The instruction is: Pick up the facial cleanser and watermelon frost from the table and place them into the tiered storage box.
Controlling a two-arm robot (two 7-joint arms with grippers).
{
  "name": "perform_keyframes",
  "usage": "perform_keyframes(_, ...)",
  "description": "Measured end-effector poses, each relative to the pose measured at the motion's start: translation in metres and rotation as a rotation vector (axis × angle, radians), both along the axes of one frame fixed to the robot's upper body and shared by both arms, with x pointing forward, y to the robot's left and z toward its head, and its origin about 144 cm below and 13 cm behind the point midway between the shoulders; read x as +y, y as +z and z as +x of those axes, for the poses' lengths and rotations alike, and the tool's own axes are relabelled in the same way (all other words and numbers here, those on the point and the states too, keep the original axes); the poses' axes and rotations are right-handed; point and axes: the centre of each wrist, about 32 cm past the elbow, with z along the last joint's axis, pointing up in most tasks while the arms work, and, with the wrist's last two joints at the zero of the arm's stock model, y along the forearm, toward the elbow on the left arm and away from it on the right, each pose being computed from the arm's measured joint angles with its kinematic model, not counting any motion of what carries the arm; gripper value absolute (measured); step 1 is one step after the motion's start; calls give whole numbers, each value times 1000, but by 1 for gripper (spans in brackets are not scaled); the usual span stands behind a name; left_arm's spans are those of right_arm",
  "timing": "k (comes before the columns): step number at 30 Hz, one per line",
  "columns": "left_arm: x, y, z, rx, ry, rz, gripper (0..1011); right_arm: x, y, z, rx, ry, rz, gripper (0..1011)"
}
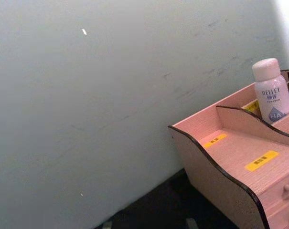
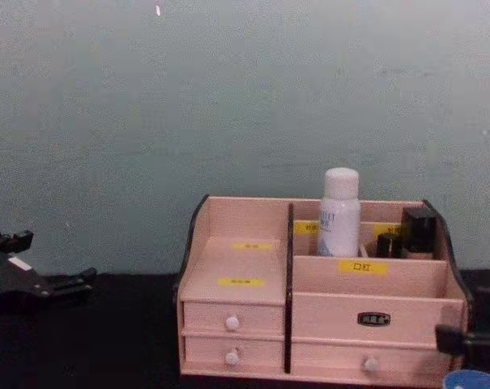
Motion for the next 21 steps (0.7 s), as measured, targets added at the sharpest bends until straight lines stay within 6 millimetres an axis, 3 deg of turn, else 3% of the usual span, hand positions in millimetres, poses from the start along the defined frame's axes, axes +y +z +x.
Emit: perform_keyframes(21,0,0,0,0,0,0,1001,-9,-7,-9,98,-15,-82,1002)
